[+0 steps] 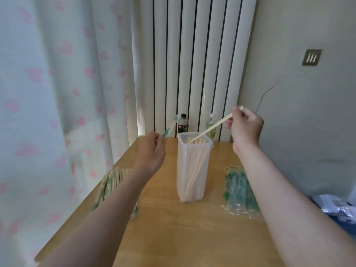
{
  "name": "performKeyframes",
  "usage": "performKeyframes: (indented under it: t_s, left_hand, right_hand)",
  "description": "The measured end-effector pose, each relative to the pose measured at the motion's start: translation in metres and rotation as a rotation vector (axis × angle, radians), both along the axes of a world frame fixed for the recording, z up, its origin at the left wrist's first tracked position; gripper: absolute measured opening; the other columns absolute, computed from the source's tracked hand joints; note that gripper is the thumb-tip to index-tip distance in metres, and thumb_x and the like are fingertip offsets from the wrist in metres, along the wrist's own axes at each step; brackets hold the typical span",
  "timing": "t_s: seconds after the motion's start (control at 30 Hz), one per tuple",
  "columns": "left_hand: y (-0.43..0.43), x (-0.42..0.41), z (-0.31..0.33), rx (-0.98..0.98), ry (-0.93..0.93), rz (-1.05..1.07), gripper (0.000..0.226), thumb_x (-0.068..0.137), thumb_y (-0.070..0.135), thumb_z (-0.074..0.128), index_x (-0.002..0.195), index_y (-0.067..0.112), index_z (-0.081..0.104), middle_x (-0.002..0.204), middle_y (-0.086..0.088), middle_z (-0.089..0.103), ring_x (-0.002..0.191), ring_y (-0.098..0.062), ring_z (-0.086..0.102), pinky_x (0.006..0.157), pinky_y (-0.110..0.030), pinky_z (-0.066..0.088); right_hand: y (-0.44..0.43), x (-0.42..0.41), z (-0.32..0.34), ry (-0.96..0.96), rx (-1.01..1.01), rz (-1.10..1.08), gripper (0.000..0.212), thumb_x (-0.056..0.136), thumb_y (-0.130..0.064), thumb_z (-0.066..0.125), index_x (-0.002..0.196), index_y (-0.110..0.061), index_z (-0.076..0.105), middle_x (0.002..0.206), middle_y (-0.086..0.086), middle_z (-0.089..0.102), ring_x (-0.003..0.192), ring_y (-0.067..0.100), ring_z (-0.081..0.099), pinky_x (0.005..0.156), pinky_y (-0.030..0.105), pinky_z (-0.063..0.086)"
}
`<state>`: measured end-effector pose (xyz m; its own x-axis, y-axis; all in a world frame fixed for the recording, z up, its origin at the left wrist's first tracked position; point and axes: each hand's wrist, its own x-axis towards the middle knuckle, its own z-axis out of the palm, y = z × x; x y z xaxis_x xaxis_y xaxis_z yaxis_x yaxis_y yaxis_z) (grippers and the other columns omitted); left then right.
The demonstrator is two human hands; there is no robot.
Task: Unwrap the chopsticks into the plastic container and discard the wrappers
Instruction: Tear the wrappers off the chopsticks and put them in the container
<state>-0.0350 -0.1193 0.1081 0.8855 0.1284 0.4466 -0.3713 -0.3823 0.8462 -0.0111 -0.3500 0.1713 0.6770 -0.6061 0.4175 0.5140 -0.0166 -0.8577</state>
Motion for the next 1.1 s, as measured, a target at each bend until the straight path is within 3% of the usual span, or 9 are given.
performKeyframes:
  t_s: [0.13, 0.23, 0.33, 0.5, 0.6, 0.67, 0.77, 0.83, 1.1]
  left_hand:
    - [0.006, -0.003, -0.006, 0.002, -0.008, -0.016, 0.035, 0.108, 0.027, 0.037, 0.096, 0.0, 0.055, 0.074, -0.011, 0.053, 0.054, -0.012, 0.04, 0.043, -0.018, 0.032]
    - [0.006, -0.003, -0.012, 0.015, -0.011, -0.012, 0.028, 0.107, 0.026, 0.039, 0.094, 0.008, 0.056, 0.072, -0.007, 0.056, 0.051, -0.007, 0.041, 0.044, -0.017, 0.034]
    - [0.006, 0.0, -0.019, 0.008, 0.005, -0.017, 0.023, 0.107, 0.027, 0.041, 0.092, 0.014, 0.053, 0.074, -0.005, 0.06, 0.055, -0.007, 0.047, 0.045, -0.018, 0.037]
    - [0.001, 0.001, -0.025, -0.02, 0.043, -0.062, 0.022, 0.107, 0.028, 0.041, 0.09, 0.018, 0.051, 0.075, -0.005, 0.06, 0.061, -0.013, 0.049, 0.05, -0.023, 0.04]
    - [-0.005, 0.0, -0.027, -0.031, 0.055, -0.079, 0.022, 0.107, 0.03, 0.041, 0.091, 0.019, 0.052, 0.076, -0.005, 0.061, 0.062, -0.014, 0.05, 0.054, -0.028, 0.041]
    - [-0.01, 0.0, -0.028, -0.03, 0.057, -0.085, 0.022, 0.107, 0.031, 0.041, 0.092, 0.02, 0.052, 0.077, -0.004, 0.062, 0.062, -0.013, 0.051, 0.055, -0.027, 0.041]
    - [-0.017, 0.0, -0.029, -0.023, 0.051, -0.084, 0.023, 0.106, 0.032, 0.041, 0.092, 0.02, 0.054, 0.08, -0.008, 0.064, 0.064, -0.013, 0.052, 0.057, -0.029, 0.043]
    - [-0.022, 0.0, -0.027, -0.021, 0.032, -0.089, 0.024, 0.106, 0.032, 0.042, 0.091, 0.019, 0.055, 0.081, -0.01, 0.065, 0.066, -0.015, 0.054, 0.059, -0.03, 0.044]
    - [-0.079, -0.012, -0.024, -0.008, 0.021, -0.252, 0.024, 0.106, 0.031, 0.043, 0.097, 0.014, 0.057, 0.073, -0.005, 0.064, 0.057, -0.003, 0.054, 0.056, -0.02, 0.042]
  right_hand:
    - [0.013, 0.016, -0.019, 0.173, -0.391, 0.024, 0.023, 0.093, -0.026, 0.067, 0.078, -0.009, 0.073, 0.076, 0.014, 0.071, 0.07, 0.023, 0.065, 0.072, 0.051, 0.058]
    - [0.022, 0.012, -0.028, 0.381, -0.897, 0.11, 0.021, 0.098, -0.02, 0.061, 0.102, -0.007, 0.077, 0.103, 0.006, 0.074, 0.097, 0.022, 0.066, 0.084, 0.032, 0.051]
    - [0.028, 0.011, -0.029, 0.393, -1.093, 0.089, 0.034, 0.103, -0.02, 0.048, 0.09, 0.0, 0.072, 0.107, 0.017, 0.073, 0.105, 0.033, 0.066, 0.093, 0.039, 0.053]
    - [0.025, 0.008, -0.032, 0.535, -1.161, 0.217, 0.053, 0.107, -0.044, 0.035, 0.061, -0.018, 0.034, 0.06, 0.007, 0.042, 0.057, 0.022, 0.045, 0.061, 0.031, 0.032]
    - [0.021, 0.004, -0.035, 0.528, -1.299, 0.188, 0.053, 0.11, -0.042, 0.025, 0.064, -0.02, 0.041, 0.076, 0.0, 0.06, 0.093, 0.026, 0.064, 0.101, 0.044, 0.041]
    - [0.022, -0.001, -0.036, 0.521, -1.376, 0.203, 0.048, 0.11, -0.04, 0.02, 0.068, -0.036, 0.043, 0.086, -0.012, 0.055, 0.122, 0.024, 0.057, 0.122, 0.054, 0.018]
    - [0.019, -0.001, -0.036, 0.521, -1.286, 0.273, 0.048, 0.111, -0.041, 0.021, 0.115, -0.032, 0.068, 0.141, -0.001, 0.059, 0.142, 0.023, 0.044, 0.126, 0.05, 0.013]
    - [0.013, -0.001, -0.038, 0.419, -1.092, 0.301, 0.047, 0.111, -0.04, 0.027, 0.143, -0.023, 0.057, 0.152, -0.002, 0.052, 0.144, 0.019, 0.042, 0.121, 0.038, 0.026]
    - [-0.016, -0.024, -0.046, 0.169, -0.532, 0.289, 0.031, 0.101, -0.031, 0.058, 0.088, -0.006, 0.072, 0.076, 0.009, 0.07, 0.063, 0.018, 0.063, 0.06, 0.034, 0.05]
